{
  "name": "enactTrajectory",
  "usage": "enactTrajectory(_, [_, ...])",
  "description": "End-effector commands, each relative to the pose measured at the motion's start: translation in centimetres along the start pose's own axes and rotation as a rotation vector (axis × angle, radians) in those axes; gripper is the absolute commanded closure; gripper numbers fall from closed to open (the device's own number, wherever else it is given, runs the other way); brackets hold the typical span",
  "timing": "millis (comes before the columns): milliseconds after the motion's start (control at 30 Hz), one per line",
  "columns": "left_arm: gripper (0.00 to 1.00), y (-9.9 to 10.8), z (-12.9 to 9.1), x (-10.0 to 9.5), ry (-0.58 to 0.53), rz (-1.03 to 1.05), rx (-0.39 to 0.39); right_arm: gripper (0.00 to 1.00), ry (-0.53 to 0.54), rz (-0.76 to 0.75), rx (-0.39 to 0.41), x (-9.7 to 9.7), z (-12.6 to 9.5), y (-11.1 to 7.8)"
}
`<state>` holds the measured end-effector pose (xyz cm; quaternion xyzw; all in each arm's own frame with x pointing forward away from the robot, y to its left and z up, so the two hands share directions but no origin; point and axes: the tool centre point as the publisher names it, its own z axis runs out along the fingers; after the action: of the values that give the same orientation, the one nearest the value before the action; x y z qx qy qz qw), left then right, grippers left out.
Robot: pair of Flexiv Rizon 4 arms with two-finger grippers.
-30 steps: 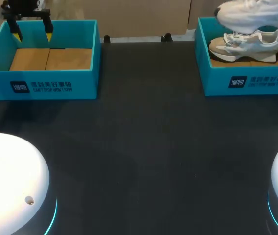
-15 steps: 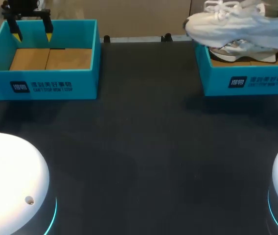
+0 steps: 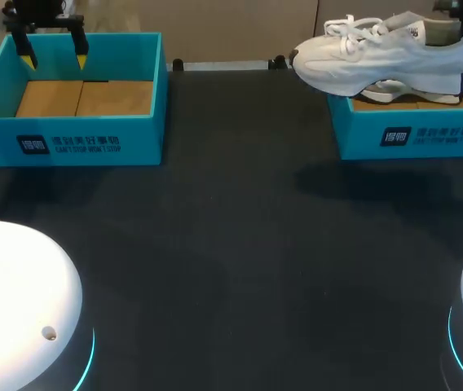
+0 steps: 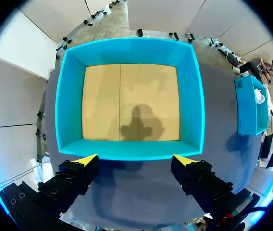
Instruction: Take the shoe out of the shoebox, open the shoe tongue, remove and reinsert the insole, then place the shoe into the shoebox
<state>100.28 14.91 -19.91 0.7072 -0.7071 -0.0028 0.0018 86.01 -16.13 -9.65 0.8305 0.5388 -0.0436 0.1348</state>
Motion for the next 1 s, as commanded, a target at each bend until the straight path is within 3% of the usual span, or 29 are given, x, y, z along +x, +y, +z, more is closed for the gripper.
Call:
enactTrajectory(33, [0.0, 0.1, 0.0, 0.0, 0.0, 0.0, 0.001, 1.0, 0.005, 0.001, -0.005, -0.2, -0.1, -0.1])
enactTrajectory(100, [0.0, 0.1, 0.0, 0.0, 0.0, 0.0, 0.001, 1.0, -0.004, 0.004, -0.008, -0.3, 0.0, 0.2])
enactTrajectory(200, [0.0, 0.1, 0.0, 0.0, 0.0, 0.0, 0.001, 1.0, 0.002, -0.036, -0.043, 0.7, 0.8, -1.9])
enactTrajectory(433, [0.0, 0.1, 0.0, 0.0, 0.0, 0.0, 0.001, 1.0, 0.039, -0.13, -0.044, 2.4, 4.0, -10.1])
enactTrajectory(667, [0.0, 0.1, 0.0, 0.0, 0.0, 0.0, 0.001, 1.0, 0.059, -0.151, -0.071, 4.0, 4.9, -16.9])
enactTrajectory(733, [0.0, 0.1, 0.0, 0.0, 0.0, 0.0, 0.001, 1.0, 0.091, -0.179, -0.036, 5.0, 5.7, -18.8])
enactTrajectory(1000, [0.0, 0.1, 0.0, 0.0, 0.0, 0.0, 0.001, 1.0, 0.091, -0.179, -0.036, 5.0, 5.7, -18.8])
